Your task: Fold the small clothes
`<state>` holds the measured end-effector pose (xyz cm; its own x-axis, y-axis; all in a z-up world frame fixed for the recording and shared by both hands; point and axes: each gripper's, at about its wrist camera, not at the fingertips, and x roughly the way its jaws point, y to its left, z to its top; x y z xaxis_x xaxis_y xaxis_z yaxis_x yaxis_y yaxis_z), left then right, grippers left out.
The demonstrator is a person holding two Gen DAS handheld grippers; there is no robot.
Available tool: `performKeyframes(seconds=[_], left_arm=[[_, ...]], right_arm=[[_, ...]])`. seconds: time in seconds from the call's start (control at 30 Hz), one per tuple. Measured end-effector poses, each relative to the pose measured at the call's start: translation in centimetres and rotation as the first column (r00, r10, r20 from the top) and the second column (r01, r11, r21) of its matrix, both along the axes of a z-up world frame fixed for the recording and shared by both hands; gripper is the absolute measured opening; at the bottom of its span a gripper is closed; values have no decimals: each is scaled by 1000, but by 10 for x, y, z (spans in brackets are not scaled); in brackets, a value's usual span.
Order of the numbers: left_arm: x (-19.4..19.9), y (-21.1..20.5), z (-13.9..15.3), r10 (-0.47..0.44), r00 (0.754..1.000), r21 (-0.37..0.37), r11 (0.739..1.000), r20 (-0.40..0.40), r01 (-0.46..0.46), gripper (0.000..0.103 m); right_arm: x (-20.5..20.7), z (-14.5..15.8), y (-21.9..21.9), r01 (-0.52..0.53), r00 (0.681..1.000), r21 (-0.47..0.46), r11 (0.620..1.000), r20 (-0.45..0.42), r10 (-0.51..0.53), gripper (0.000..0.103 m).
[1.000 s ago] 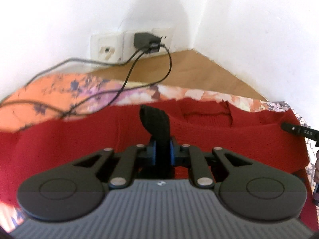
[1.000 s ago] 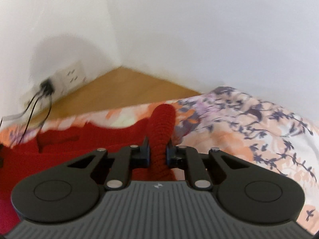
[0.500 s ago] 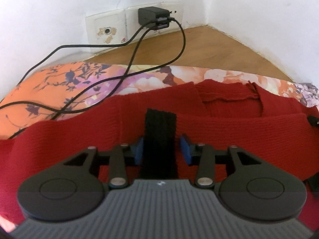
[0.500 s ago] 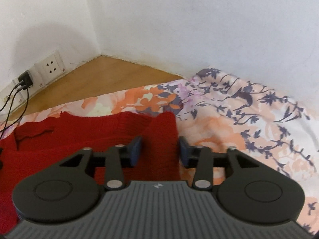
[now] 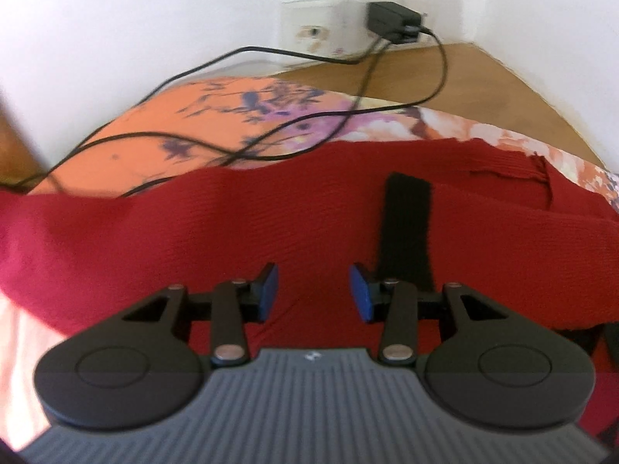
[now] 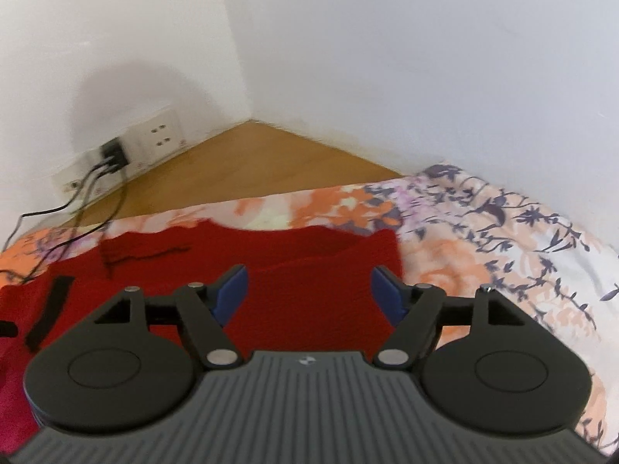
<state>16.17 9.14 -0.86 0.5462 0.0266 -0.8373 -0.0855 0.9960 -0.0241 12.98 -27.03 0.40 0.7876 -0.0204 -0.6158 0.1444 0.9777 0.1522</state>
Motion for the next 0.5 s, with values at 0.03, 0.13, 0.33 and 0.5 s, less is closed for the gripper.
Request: performKeyframes(seconds=[0.03, 0.13, 0.33, 0.5], left_arm=[[-5, 7, 2, 14, 1000, 1, 1000, 1, -14, 43], [-16, 30, 8, 61, 998, -5, 998, 1, -61, 43], [-39, 84, 13, 181, 983, -8, 983, 2, -181, 43], [-55, 135, 10, 304, 953, -36, 952, 0, -303, 43]], right_arm=[[-2, 2, 4, -13, 1000, 4, 1000, -3, 13, 77], [-10, 9, 21, -55, 998, 16, 998, -11, 55, 78], [-20, 15, 53, -123, 991, 54, 991, -41, 125, 79], [-23, 14, 84, -187, 979, 67, 980, -73, 192, 81]])
